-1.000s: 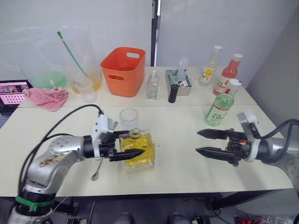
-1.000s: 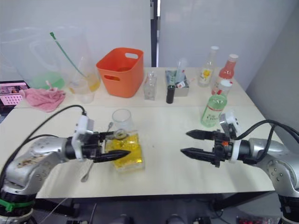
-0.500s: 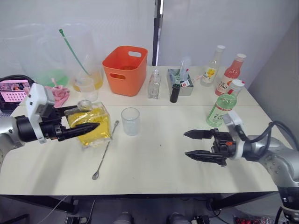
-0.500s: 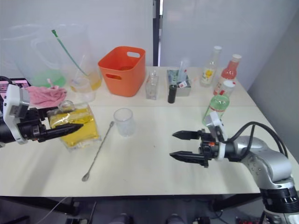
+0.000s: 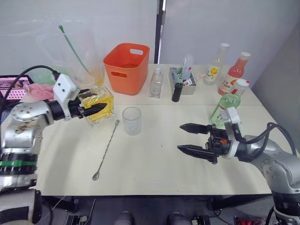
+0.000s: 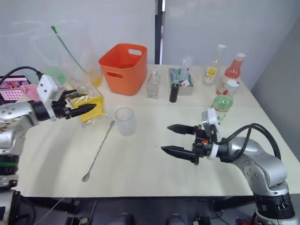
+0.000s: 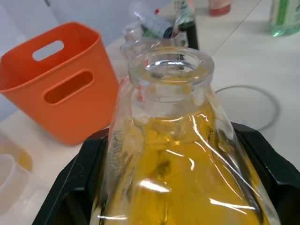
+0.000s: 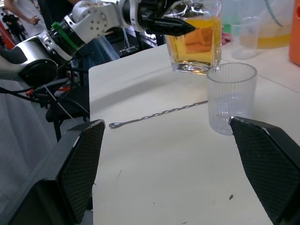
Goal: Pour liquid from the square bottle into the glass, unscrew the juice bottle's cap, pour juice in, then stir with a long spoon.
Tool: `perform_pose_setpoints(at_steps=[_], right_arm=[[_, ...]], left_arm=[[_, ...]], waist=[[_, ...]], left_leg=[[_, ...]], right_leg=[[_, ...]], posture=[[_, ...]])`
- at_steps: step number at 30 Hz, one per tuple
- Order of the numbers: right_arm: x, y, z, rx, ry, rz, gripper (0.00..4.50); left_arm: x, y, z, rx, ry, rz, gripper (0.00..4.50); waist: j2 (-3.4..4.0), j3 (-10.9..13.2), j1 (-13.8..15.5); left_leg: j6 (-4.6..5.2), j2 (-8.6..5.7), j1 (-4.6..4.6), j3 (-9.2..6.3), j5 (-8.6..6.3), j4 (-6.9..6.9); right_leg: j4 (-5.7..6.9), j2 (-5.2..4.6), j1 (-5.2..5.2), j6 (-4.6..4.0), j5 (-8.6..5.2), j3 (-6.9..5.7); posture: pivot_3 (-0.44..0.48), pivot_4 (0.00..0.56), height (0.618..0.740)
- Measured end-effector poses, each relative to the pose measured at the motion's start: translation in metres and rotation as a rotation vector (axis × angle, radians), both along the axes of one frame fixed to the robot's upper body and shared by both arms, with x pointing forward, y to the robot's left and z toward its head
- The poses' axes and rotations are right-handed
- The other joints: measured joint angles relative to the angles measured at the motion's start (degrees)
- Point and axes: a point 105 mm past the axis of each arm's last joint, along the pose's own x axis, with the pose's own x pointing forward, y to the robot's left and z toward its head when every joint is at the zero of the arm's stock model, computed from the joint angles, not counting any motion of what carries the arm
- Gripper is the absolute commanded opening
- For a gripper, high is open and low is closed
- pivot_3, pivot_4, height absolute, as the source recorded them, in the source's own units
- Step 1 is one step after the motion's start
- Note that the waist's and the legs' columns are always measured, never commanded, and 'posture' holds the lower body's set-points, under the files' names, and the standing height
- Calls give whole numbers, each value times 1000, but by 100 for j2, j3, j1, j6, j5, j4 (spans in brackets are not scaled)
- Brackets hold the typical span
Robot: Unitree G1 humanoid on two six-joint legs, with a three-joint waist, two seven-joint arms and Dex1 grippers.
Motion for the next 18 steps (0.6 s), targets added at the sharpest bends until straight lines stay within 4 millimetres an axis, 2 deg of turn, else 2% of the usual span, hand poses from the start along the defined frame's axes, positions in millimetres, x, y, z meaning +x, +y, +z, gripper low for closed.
perform_pose_setpoints(at_steps=[3, 8, 13, 18], right_arm=[[-5, -2, -9, -10, 21, -41, 4500], [-10, -1, -15, -18, 33, -72, 4500], [-9, 0, -15, -15, 28, -93, 4500], [-9, 1, -15, -18, 26, -100, 4500]], left_arm=[[20, -7, -7, 85, -49, 61, 2806], [37, -10, -12, 173, -101, 118, 2806], [44, -17, -9, 313, -153, 146, 2806], [46, -25, -12, 319, -159, 129, 2806]], waist=[[-1, 0, 3], [-3, 0, -31], [-4, 0, -31], [-4, 0, -26]], left_leg=[[0, -3, -4, -3, 0, 0], [0, -2, -34, 1, 2, 5], [-4, -6, -50, 2, 5, 11], [-3, -6, -50, 0, 5, 16]], right_leg=[[2, -1, -3, 1, 1, 0], [24, 0, -47, -1, 4, 4], [81, -1, -69, -2, 5, 5], [83, -1, -69, -2, 4, 5]], posture=[[0, 150, 740], [0, 150, 740], [0, 150, 740], [0, 150, 740]])
